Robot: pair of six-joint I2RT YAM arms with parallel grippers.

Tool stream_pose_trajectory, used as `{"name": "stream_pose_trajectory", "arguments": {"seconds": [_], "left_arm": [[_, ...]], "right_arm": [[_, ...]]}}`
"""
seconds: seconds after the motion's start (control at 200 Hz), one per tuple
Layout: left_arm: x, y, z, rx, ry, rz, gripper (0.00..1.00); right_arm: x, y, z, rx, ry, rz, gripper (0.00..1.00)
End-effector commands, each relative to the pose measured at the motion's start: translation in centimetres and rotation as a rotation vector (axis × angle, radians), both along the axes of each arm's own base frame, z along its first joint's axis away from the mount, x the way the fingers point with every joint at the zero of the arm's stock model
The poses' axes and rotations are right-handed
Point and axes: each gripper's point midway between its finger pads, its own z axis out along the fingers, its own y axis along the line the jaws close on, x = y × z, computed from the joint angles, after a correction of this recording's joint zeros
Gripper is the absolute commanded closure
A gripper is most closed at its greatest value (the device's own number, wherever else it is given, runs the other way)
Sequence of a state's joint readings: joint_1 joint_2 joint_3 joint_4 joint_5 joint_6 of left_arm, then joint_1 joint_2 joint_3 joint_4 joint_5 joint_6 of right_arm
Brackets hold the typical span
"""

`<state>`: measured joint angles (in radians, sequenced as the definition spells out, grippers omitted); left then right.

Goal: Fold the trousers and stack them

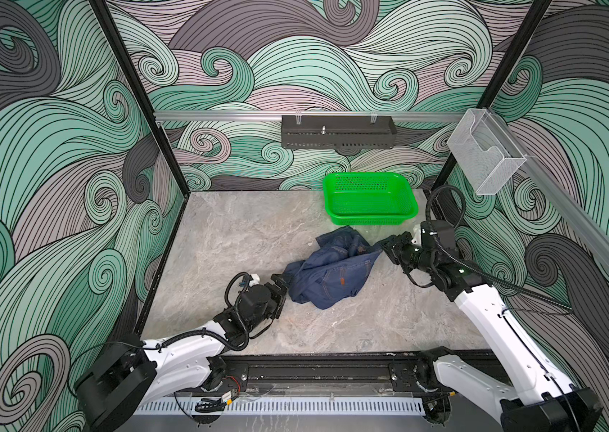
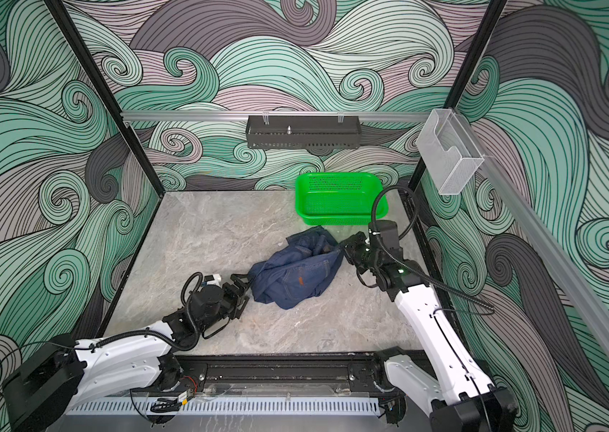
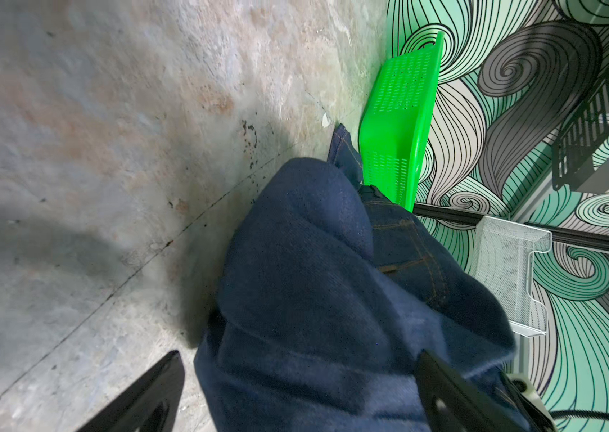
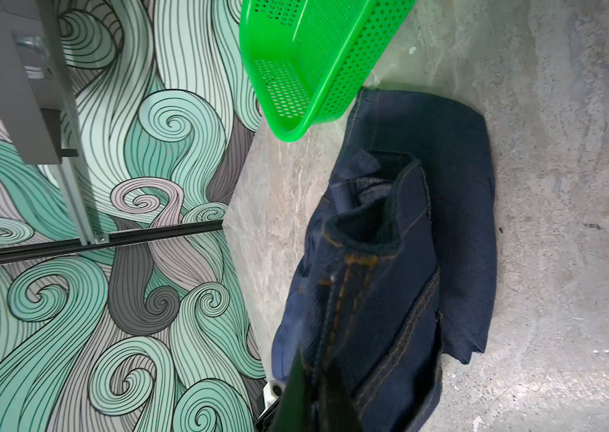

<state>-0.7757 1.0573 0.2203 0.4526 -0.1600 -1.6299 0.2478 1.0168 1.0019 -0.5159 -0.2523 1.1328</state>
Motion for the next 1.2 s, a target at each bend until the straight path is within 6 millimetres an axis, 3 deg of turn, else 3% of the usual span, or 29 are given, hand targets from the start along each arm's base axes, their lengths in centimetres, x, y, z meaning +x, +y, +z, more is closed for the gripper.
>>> {"name": "stream_pose_trajectory", "arguments": {"seconds": [0.0,0.225,0.395,0.505,0.68,0.735,1.026,1.196], "left_arm": [[1.7,-0.4,3.1,-0.056,-0.087,0.002,0.01],[2.2,-0.6,5.7,0.011,-0.131,-0.092,0.01],[2.0,-2.2,4.8,0.037,-0.102,-0.198,0.01],[1.9,-4.6,3.9,0.054,-0.065,-0.331,0.02],[0.8,-10.5,3.4,0.080,-0.073,-0.659,0.03],[0.2,-11.8,2.2,0.111,-0.076,-0.731,0.04],[-3.4,-16.5,1.7,0.399,-0.342,-1.024,0.03],[-3.8,-19.5,2.0,0.512,-0.487,-1.069,0.01]], "right_arm": [[1.1,1.1,5.9,0.022,-0.149,0.074,1.00],[3.5,3.3,16.4,-0.015,-0.355,0.224,1.00],[5.0,4.4,23.5,-0.009,-0.493,0.276,1.00],[5.4,4.2,26.5,-0.030,-0.546,0.265,1.00],[6.1,3.7,27.0,-0.051,-0.549,0.232,1.00],[6.4,3.6,26.8,-0.055,-0.543,0.226,1.00],[7.5,3.1,25.8,-0.071,-0.512,0.208,1.00],[7.6,2.7,25.9,-0.073,-0.514,0.196,1.00]]}}
